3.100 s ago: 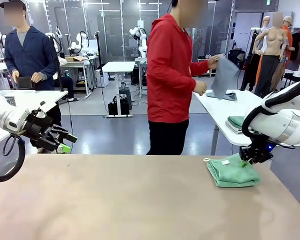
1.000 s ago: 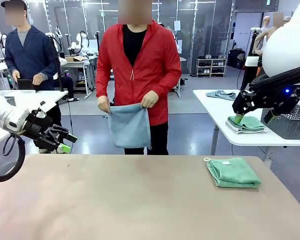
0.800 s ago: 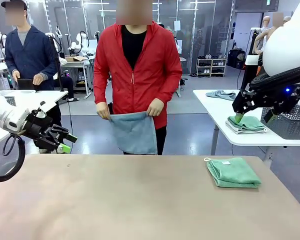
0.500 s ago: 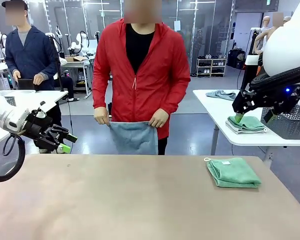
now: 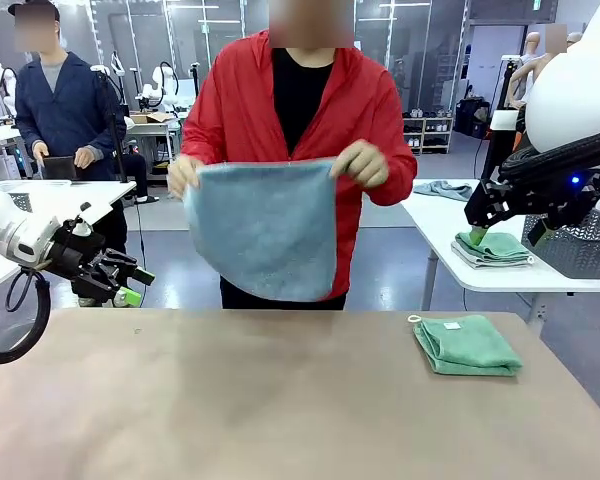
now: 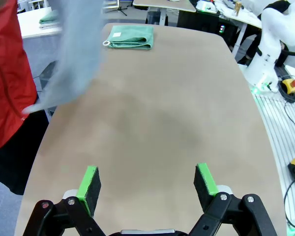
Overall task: Fold the towels and place them in the basket.
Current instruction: When a person lays out a Towel with hook on the table, fold it in half twice.
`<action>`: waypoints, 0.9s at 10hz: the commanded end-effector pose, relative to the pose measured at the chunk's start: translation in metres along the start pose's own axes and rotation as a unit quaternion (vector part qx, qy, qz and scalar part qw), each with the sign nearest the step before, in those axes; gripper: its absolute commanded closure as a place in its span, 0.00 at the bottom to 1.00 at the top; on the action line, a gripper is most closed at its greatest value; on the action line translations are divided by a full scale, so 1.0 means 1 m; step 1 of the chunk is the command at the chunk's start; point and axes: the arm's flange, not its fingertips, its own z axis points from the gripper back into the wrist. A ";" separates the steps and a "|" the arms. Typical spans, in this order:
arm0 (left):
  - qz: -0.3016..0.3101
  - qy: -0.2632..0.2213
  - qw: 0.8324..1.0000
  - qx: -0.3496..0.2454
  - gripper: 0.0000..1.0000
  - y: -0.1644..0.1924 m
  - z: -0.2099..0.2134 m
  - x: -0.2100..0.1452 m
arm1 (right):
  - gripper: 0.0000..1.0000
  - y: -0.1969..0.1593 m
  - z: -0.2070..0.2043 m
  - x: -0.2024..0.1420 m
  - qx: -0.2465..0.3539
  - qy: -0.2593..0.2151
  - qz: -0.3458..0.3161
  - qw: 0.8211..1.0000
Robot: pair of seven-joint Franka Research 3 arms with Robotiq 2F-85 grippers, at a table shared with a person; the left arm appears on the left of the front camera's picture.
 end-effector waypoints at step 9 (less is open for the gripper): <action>-0.002 -0.003 1.000 0.002 0.04 -0.001 0.001 0.001 | 0.11 0.005 0.000 -0.002 0.000 0.001 -0.011 1.000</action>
